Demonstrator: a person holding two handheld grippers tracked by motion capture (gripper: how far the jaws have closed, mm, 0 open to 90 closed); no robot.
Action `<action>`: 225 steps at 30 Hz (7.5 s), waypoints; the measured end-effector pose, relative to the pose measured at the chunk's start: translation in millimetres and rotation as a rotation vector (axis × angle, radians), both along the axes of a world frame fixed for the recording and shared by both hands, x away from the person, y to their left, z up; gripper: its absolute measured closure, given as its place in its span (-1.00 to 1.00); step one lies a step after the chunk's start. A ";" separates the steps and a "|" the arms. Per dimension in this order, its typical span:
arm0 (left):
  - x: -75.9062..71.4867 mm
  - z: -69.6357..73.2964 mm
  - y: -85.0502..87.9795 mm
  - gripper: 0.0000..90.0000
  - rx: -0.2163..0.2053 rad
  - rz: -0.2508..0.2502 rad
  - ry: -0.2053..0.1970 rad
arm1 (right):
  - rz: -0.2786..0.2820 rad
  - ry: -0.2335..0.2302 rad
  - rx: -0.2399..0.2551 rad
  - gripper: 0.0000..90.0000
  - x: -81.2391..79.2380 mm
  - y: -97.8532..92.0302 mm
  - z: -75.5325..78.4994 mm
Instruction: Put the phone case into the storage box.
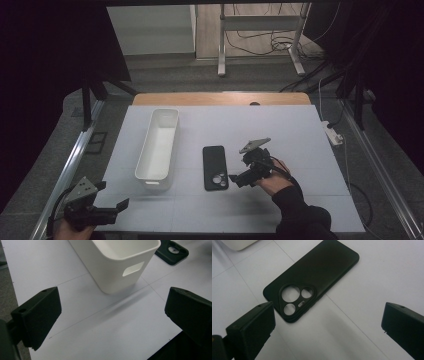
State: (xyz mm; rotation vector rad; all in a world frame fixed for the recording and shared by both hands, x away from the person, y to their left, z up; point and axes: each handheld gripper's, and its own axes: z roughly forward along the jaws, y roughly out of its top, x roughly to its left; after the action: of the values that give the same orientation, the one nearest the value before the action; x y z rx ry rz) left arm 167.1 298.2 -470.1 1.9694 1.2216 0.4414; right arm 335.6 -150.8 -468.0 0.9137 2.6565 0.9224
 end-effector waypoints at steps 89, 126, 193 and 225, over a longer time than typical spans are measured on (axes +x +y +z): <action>0.6 -0.6 1.9 -0.96 -0.017 -0.008 0.011 | 0.187 0.072 -0.121 0.99 73.5 133.3 -39.5; 0.0 -0.4 2.0 -0.96 -0.015 -0.017 0.007 | 0.074 0.108 -0.141 0.99 84.5 59.2 -41.2; -0.4 -0.1 -0.5 -0.95 -0.001 -0.027 0.006 | -0.026 0.163 -0.177 0.99 -9.7 -37.5 -33.4; -0.1 -0.3 -1.9 -0.95 0.009 -0.030 0.008 | -0.102 0.039 -0.110 -0.10 -43.5 -55.1 -4.1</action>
State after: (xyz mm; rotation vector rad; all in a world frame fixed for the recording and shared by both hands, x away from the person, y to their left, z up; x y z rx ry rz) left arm 167.0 296.3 -470.4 1.9964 1.1956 0.4254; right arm 292.1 -205.9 -472.2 1.0405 2.6349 0.7350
